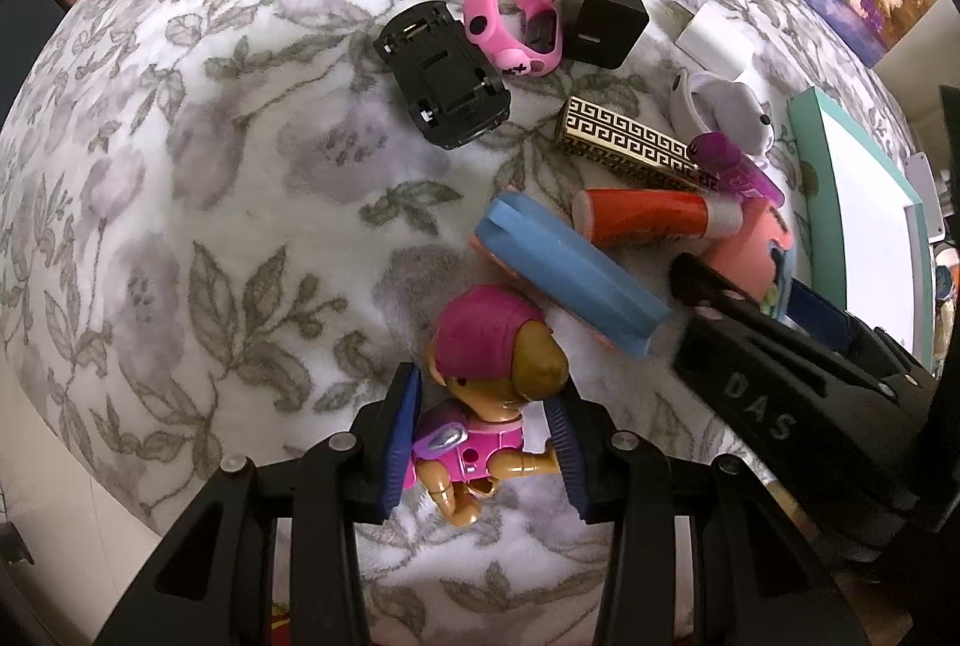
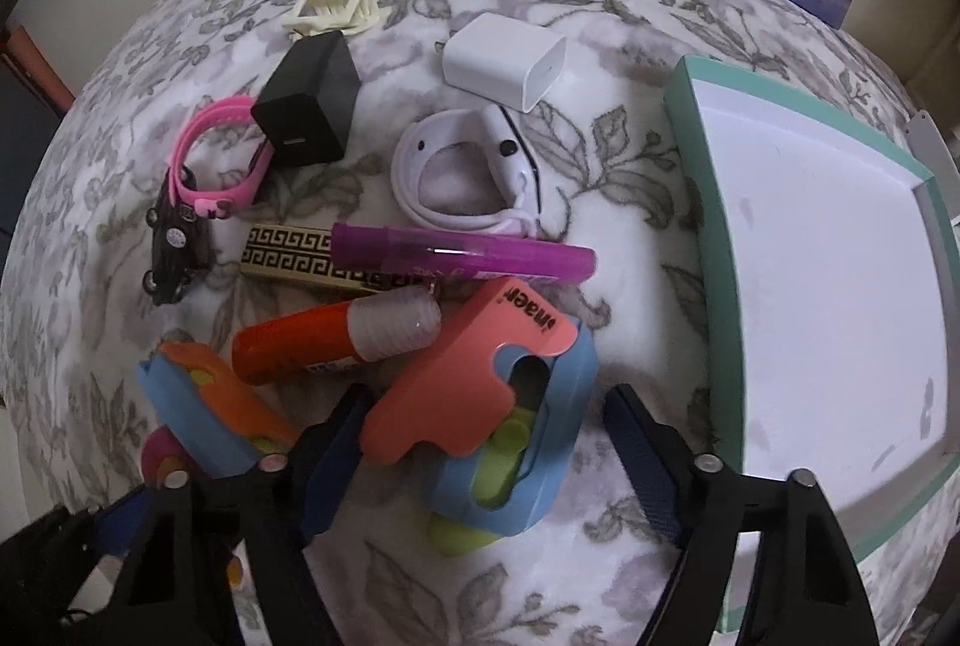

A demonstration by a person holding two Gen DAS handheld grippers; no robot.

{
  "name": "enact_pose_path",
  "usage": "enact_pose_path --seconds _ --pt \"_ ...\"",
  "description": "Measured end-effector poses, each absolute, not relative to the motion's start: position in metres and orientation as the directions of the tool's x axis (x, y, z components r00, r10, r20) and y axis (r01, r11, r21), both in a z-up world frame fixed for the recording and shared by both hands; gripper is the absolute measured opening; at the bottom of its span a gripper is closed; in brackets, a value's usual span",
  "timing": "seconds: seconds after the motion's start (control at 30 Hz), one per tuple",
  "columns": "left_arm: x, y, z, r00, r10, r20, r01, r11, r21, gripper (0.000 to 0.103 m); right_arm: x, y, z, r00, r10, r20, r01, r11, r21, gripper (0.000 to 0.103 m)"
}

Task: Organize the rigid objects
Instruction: 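Grasp the pink-helmet puppy figure with the left tool while the right tool grasps the pink-blue toy gun, then carry both toys into the white tray and open both tools to release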

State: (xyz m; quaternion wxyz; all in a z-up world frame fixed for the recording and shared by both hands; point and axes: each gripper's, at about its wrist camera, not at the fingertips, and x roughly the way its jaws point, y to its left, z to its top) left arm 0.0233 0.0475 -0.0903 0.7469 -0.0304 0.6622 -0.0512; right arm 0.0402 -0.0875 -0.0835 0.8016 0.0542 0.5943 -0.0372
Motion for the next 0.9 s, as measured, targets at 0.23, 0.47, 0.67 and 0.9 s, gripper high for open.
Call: enact_pose_path --seconds 0.23,0.47,0.67,0.9 --pt "0.019 0.047 -0.085 0.123 -0.123 -0.985 0.026 0.992 -0.121 0.044 0.031 -0.108 -0.08 0.29 0.052 -0.956 0.143 0.985 0.097 0.072" --pt "0.013 0.054 -0.068 0.187 -0.119 -0.975 0.006 0.993 -0.12 0.042 0.016 -0.129 -0.07 0.293 0.087 -0.952 0.181 0.973 0.145 0.072" --pt "0.01 0.05 -0.046 0.23 -0.123 -0.965 0.02 0.992 -0.122 0.041 0.011 -0.14 -0.05 0.339 0.101 -0.935 0.2 0.964 0.177 0.072" --pt "0.019 0.006 -0.005 0.285 -0.136 -0.949 0.124 0.987 -0.104 0.041 0.001 -0.174 -0.018 0.425 0.079 -0.902 0.264 0.942 0.207 0.072"
